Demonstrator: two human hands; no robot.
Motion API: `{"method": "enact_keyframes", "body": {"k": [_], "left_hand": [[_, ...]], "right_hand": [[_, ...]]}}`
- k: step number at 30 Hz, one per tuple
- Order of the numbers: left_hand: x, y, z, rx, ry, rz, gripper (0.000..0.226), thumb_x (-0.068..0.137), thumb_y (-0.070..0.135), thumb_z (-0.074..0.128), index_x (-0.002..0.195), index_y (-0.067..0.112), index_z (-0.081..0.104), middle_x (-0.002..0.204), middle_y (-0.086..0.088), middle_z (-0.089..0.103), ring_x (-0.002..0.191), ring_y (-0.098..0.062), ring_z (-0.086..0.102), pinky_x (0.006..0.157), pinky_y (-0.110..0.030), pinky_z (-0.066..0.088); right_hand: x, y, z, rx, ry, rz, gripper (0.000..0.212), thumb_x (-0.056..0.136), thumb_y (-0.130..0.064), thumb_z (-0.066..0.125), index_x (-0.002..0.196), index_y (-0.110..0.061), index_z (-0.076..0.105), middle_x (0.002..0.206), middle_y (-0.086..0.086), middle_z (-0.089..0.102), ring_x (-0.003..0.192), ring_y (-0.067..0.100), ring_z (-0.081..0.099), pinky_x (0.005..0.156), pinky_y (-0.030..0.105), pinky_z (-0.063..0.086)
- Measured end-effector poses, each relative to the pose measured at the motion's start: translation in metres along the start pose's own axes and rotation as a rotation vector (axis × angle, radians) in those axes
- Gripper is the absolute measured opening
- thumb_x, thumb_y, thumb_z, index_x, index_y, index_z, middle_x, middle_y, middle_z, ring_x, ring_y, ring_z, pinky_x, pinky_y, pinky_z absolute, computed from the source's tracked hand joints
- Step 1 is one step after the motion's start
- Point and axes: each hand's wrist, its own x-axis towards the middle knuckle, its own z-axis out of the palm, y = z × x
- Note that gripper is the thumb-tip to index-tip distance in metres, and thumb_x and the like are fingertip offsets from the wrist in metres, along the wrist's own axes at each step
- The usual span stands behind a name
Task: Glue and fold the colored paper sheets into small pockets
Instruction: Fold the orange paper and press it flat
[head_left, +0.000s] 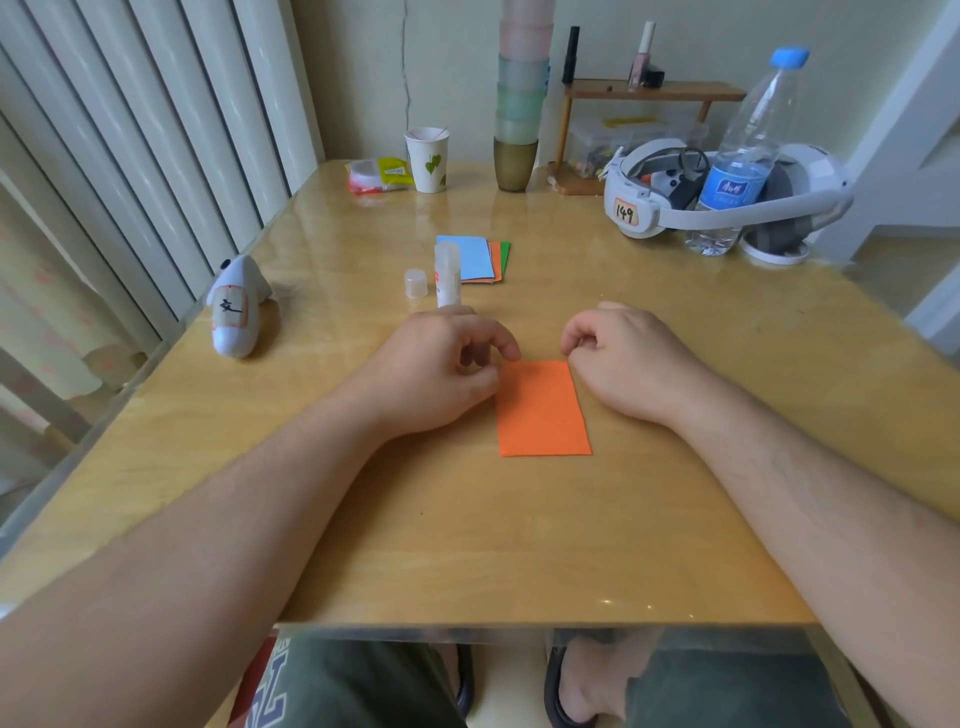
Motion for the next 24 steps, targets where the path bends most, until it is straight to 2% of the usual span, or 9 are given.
{"method": "enact_keyframes", "body": {"k": [1, 2, 5, 8, 11, 15, 17, 20, 24], "left_hand": [[0.0, -0.0003, -0.0001, -0.002, -0.015, 0.002, 0.017, 0.087, 0.027, 0.076, 0.102, 0.035, 0.074, 0.085, 0.011, 0.058, 0.078, -0.005, 0.057, 0.071, -0.008, 0.038], [0.0001, -0.0004, 0.0001, -0.003, -0.041, 0.004, 0.02, 0.085, 0.035, 0.08, 0.102, 0.037, 0.072, 0.086, 0.012, 0.057, 0.079, -0.003, 0.057, 0.071, -0.009, 0.038], [0.0006, -0.0031, 0.0016, 0.038, -0.108, 0.01, 0.044, 0.07, 0.059, 0.085, 0.104, 0.043, 0.063, 0.095, 0.014, 0.055, 0.088, 0.001, 0.055, 0.073, -0.007, 0.037], [0.0015, -0.0051, 0.0025, 0.046, -0.109, 0.002, 0.057, 0.065, 0.063, 0.087, 0.109, 0.044, 0.056, 0.102, 0.011, 0.052, 0.097, 0.004, 0.049, 0.075, -0.007, 0.034], [0.0012, -0.0061, 0.0031, 0.011, -0.118, -0.009, 0.067, 0.065, 0.062, 0.088, 0.118, 0.048, 0.049, 0.112, 0.009, 0.05, 0.104, 0.006, 0.044, 0.082, -0.006, 0.032], [0.0023, -0.0083, 0.0048, 0.008, -0.138, -0.016, 0.077, 0.066, 0.062, 0.088, 0.129, 0.045, 0.048, 0.12, 0.009, 0.052, 0.109, 0.004, 0.044, 0.088, -0.005, 0.03], [0.0028, -0.0094, 0.0054, 0.001, -0.141, -0.016, 0.078, 0.066, 0.062, 0.089, 0.13, 0.044, 0.047, 0.121, 0.009, 0.053, 0.11, 0.004, 0.045, 0.091, -0.013, 0.035], [0.0027, -0.0089, 0.0051, -0.006, -0.161, -0.026, 0.082, 0.069, 0.061, 0.087, 0.136, 0.042, 0.045, 0.123, 0.013, 0.055, 0.111, -0.009, 0.048, 0.097, -0.028, 0.042], [0.0032, -0.0042, 0.0039, -0.008, -0.169, -0.047, 0.082, 0.079, 0.054, 0.083, 0.147, 0.04, 0.041, 0.122, 0.016, 0.06, 0.11, -0.008, 0.052, 0.099, -0.027, 0.044]], "right_hand": [[-0.0009, 0.0005, 0.0002, -0.02, -0.015, -0.026, 0.007, 0.091, -0.028, 0.063, 0.092, -0.027, 0.07, 0.089, -0.01, 0.052, 0.097, 0.018, 0.056, 0.08, 0.024, 0.034], [-0.0015, 0.001, 0.0007, -0.052, -0.031, -0.053, 0.01, 0.087, -0.04, 0.069, 0.091, -0.03, 0.067, 0.089, -0.011, 0.051, 0.098, 0.018, 0.055, 0.081, 0.024, 0.035], [0.0008, 0.0025, 0.0015, -0.104, -0.092, -0.063, 0.035, 0.078, -0.064, 0.076, 0.092, -0.035, 0.062, 0.093, -0.014, 0.05, 0.102, 0.017, 0.052, 0.086, 0.027, 0.039], [0.0019, -0.0009, -0.0008, -0.018, -0.121, 0.027, 0.037, 0.075, -0.06, 0.084, 0.086, -0.034, 0.061, 0.096, -0.014, 0.054, 0.098, 0.013, 0.054, 0.079, 0.028, 0.041], [-0.0004, -0.0033, -0.0014, 0.087, -0.108, 0.052, 0.038, 0.073, -0.051, 0.09, 0.086, -0.031, 0.061, 0.089, -0.011, 0.06, 0.081, 0.007, 0.054, 0.065, 0.027, 0.04], [-0.0021, -0.0048, -0.0026, 0.058, -0.118, 0.03, 0.041, 0.076, -0.052, 0.088, 0.104, -0.036, 0.062, 0.098, -0.013, 0.055, 0.085, -0.002, 0.052, 0.07, 0.021, 0.039], [0.0005, -0.0045, -0.0019, 0.06, -0.143, 0.039, 0.036, 0.076, -0.052, 0.088, 0.097, -0.034, 0.065, 0.096, -0.012, 0.055, 0.084, 0.0, 0.052, 0.071, 0.025, 0.039], [0.0017, -0.0046, -0.0013, 0.152, -0.156, 0.06, 0.032, 0.074, -0.044, 0.092, 0.083, -0.028, 0.067, 0.082, -0.01, 0.061, 0.074, 0.008, 0.053, 0.065, 0.029, 0.04], [-0.0008, -0.0018, 0.0008, 0.367, -0.112, 0.021, 0.022, 0.078, -0.025, 0.092, 0.078, -0.022, 0.07, 0.068, -0.011, 0.061, 0.058, 0.001, 0.05, 0.061, 0.024, 0.043]]}}
